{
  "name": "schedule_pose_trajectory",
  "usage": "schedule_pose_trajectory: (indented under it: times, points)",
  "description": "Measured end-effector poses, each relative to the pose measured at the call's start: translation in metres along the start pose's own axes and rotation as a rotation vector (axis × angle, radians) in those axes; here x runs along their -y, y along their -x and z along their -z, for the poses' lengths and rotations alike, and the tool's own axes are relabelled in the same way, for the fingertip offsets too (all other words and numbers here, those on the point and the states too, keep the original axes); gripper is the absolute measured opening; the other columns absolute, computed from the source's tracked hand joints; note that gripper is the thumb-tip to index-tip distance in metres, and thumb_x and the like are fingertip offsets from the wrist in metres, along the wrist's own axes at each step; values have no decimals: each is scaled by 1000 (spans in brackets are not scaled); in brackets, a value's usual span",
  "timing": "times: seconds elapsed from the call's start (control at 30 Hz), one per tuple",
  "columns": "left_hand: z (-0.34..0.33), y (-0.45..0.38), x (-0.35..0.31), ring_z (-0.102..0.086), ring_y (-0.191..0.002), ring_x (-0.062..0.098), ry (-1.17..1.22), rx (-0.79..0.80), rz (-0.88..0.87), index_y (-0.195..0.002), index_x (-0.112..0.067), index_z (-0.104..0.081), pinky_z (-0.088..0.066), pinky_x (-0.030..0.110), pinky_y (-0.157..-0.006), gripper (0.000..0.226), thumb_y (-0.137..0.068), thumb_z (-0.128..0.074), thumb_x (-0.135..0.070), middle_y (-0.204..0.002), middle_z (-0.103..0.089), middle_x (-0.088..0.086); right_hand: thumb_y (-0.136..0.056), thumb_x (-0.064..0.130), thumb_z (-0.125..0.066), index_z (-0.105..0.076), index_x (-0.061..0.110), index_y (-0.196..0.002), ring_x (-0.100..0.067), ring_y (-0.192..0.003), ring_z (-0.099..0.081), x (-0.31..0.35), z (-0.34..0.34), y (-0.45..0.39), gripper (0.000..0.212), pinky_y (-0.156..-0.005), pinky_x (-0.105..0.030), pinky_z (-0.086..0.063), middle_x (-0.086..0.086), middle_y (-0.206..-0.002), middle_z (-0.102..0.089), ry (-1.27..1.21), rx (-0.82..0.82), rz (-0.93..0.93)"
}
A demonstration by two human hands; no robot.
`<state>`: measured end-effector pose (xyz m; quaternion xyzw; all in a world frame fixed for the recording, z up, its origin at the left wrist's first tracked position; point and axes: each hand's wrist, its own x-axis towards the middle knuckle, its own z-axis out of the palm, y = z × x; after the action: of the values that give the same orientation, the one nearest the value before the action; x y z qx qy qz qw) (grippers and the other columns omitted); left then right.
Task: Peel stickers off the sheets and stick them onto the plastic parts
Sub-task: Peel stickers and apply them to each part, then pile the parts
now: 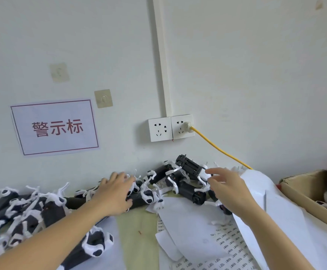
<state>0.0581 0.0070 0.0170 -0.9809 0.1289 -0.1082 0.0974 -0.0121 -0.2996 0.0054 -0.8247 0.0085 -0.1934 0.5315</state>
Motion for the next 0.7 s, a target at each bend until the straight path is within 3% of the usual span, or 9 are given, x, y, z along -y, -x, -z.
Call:
schedule_pose_trajectory:
  times: [0.07, 0.13, 0.23, 0.37, 0.57, 0.7]
  points:
    - [-5, -6, -20, -23, -143, 24, -47, -30, -85, -153, -30, -23, -28, 44, -114, 66, -95, -53, -33, -157, -24, 0, -97, 16, -49, -64, 37, -111, 8, -84, -60, 1, -3, 1, 29, -59, -11, -45, 15, -104, -65, 36, 10, 19]
    - [-12, -11, -37, -24, -145, 26, -140, 12, -117, -153, -24, -25, -31, 44, -113, 60, -99, -52, -27, -159, -21, 4, -97, 16, -49, -64, 37, -109, 13, -74, -60, 1, -5, 1, 29, -52, -5, -42, 13, -102, -66, 59, 27, 41]
    - [-19, -18, -55, -34, -138, 26, -395, 0, -97, -143, -16, -40, -36, 38, -107, 48, -98, -57, -18, -149, -33, 10, -98, 14, -49, -64, 34, -111, 18, -69, -59, 1, -7, 1, 28, -51, -1, -40, 12, -93, -68, 65, 41, 67]
    - [-21, -17, -61, -40, -133, 26, -491, -22, -69, -132, -15, -53, -35, 38, -103, 44, -91, -58, -3, -139, -46, 8, -97, 14, -49, -65, 34, -110, 17, -70, -59, 2, -5, -1, 28, -51, -1, -40, 12, -88, -70, 81, 36, 81]
    - [4, -13, -47, -51, -122, 25, -490, -175, -74, -125, -20, -55, -36, 38, -95, 38, -90, -57, -6, -124, -61, 2, -96, 14, -48, -69, 33, -107, 2, -74, -65, 4, -10, 4, 30, -49, -6, -42, 13, -89, -68, 139, 84, 97]
    - [35, -7, -37, -58, -105, 23, -363, -348, 28, -109, -22, -59, -33, 34, -87, 12, -98, -55, -22, -101, -70, -1, -96, 15, -48, -69, 32, -107, -5, -83, -66, 3, -15, 5, 30, -54, -7, -43, 13, -94, -67, 207, 122, 118]
